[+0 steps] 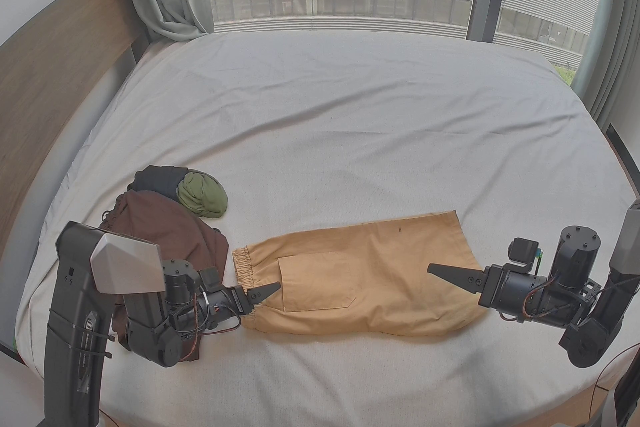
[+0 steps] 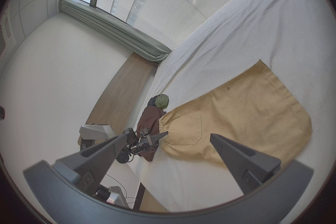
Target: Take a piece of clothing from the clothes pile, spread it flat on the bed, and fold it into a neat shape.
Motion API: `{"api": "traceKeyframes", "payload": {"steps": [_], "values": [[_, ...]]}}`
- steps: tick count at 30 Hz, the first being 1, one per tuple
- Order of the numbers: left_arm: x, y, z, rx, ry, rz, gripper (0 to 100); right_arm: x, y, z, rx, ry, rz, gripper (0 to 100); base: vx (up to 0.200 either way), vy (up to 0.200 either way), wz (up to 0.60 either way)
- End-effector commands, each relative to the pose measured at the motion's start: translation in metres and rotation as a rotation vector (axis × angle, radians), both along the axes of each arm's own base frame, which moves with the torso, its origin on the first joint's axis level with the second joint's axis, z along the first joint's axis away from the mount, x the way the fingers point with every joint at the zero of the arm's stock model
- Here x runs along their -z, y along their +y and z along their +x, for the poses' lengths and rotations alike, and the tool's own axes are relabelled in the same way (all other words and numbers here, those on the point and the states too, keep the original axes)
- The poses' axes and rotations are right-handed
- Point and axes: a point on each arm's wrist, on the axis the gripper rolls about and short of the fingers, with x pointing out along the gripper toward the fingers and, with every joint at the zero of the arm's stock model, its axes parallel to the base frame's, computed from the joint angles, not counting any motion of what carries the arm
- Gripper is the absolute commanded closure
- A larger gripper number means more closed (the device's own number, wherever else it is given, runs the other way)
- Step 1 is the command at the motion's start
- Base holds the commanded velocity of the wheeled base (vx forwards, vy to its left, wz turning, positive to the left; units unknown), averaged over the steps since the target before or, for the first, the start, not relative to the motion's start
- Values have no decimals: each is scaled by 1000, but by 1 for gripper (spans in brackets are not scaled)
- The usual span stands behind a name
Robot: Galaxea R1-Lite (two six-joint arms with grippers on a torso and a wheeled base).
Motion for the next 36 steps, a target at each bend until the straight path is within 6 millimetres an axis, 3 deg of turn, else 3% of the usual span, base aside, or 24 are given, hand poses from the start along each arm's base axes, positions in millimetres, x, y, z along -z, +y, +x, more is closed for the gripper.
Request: {"api": "traceKeyframes", "payload": {"steps": [1, 10, 11, 23, 29, 36], "values": [[1, -2, 0, 5, 3, -3, 0, 0, 1, 0, -3, 1, 0, 0, 0, 0, 0], [-2, -14, 1, -34, 29, -43, 0, 1, 1, 0, -4, 3, 0, 0, 0, 0, 0], [-1, -14, 1, -37, 29, -42, 100, 1, 1, 0, -4, 3, 0, 0, 0, 0, 0], [-7, -9, 2, -50, 20, -51, 100, 2, 0, 1, 0, 8, -2, 0, 0, 0, 0], [-53, -6, -12, -61, 12, -125, 100, 6, -1, 4, 8, 18, -4, 0, 0, 0, 0], [-72, -3, -16, -70, -7, -148, 100, 6, -3, 5, 14, 18, -6, 0, 0, 0, 0]]}}
